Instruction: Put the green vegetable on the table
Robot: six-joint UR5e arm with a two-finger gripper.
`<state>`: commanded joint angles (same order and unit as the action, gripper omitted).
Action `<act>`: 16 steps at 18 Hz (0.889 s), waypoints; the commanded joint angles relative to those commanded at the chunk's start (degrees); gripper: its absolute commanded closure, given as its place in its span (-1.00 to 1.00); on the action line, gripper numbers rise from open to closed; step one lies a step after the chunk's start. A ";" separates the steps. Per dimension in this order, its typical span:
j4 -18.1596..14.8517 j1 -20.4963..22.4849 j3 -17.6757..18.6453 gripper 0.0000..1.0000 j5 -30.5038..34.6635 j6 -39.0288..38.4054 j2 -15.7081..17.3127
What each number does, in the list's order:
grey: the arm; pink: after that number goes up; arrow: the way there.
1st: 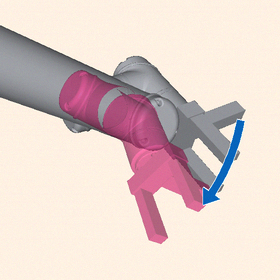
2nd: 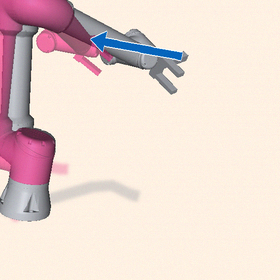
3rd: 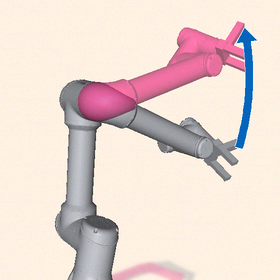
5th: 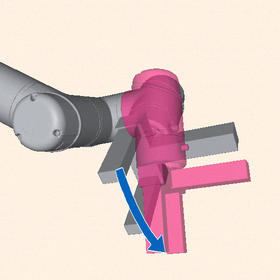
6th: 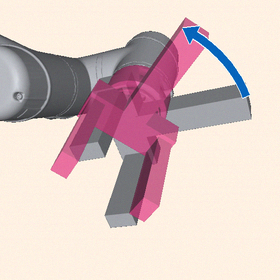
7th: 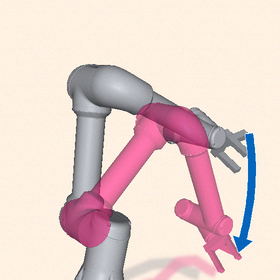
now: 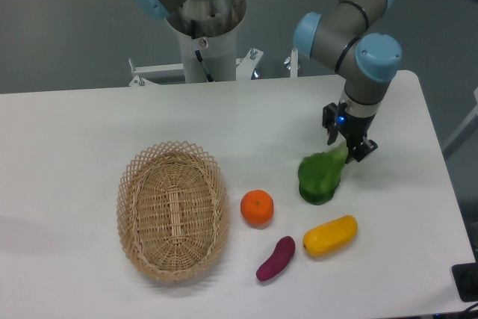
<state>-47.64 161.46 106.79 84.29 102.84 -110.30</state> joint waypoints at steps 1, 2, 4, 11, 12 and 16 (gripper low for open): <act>0.00 -0.09 -0.79 -1.00 0.00 -0.79 0.26; 0.00 -0.35 -2.10 -1.00 -0.09 -1.93 0.27; -0.09 -1.14 -4.04 -1.00 -0.26 -5.79 0.44; -0.88 -2.64 -10.37 -1.00 -1.66 -13.63 2.90; -0.97 -2.55 -11.25 -1.00 -2.19 -13.89 2.99; -8.41 -1.76 -16.86 -1.00 -2.55 -14.16 3.69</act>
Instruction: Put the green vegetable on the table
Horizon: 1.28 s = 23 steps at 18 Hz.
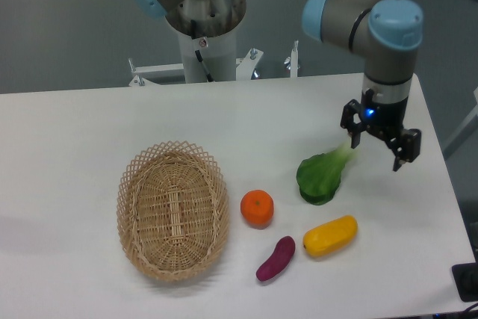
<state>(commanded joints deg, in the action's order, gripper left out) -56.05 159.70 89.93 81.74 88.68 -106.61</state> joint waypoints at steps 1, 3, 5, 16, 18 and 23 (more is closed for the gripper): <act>-2.64 0.18 -1.67 -1.00 0.00 0.17 0.00; -7.30 0.70 -4.66 -1.00 0.00 0.79 0.00; -9.69 1.32 -6.51 -1.00 -0.17 1.23 0.00; -12.42 3.96 -7.05 -1.00 -1.32 9.84 0.18; -12.33 4.04 -7.05 -1.00 -1.41 9.84 0.18; -12.33 3.96 -7.05 -1.00 -1.49 9.76 0.18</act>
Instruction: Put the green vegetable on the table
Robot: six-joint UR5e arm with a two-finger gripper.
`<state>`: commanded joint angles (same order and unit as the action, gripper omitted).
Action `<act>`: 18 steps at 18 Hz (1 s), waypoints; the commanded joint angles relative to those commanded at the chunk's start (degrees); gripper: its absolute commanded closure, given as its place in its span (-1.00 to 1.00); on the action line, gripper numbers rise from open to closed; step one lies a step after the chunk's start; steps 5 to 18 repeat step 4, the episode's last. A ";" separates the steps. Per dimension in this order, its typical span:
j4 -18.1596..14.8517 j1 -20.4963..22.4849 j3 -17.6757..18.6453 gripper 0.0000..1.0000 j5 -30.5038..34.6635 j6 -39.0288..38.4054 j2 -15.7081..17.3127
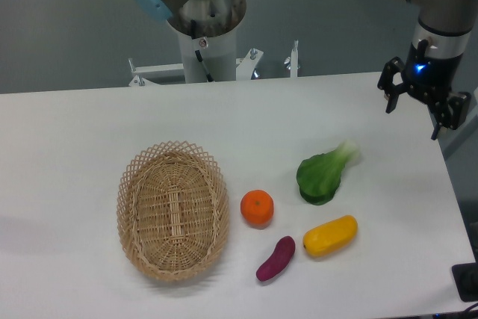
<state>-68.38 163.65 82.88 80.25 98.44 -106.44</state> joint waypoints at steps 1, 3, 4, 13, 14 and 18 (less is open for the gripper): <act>0.00 0.00 0.09 -1.00 0.00 0.00 0.00; 0.09 -0.09 0.09 -1.00 0.00 -0.18 0.00; 0.09 -0.09 0.09 -1.00 0.00 -0.26 0.00; 0.09 -0.09 0.09 -1.00 0.00 -0.26 0.00; 0.09 -0.09 0.09 -1.00 0.00 -0.26 0.00; 0.09 -0.09 0.09 -1.00 0.00 -0.26 0.00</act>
